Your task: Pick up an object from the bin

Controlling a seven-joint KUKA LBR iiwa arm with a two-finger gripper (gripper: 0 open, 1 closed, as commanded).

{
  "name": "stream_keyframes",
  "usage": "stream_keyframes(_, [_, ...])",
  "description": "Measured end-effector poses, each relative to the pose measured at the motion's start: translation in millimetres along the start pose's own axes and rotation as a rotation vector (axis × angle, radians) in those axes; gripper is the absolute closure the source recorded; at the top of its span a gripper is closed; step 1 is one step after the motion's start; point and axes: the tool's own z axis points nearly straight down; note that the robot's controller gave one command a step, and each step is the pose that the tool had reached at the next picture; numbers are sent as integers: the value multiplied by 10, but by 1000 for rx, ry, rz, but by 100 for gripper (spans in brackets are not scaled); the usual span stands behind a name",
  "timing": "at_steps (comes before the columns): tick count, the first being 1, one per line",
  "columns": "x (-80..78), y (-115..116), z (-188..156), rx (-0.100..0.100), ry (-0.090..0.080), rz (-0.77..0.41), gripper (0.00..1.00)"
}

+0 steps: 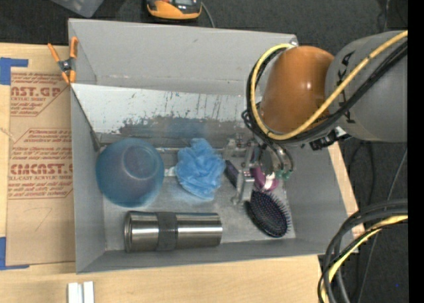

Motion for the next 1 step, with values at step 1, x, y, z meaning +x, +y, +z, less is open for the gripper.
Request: stream_keyframes(1, [0, 0, 0, 0, 0, 0, 0])
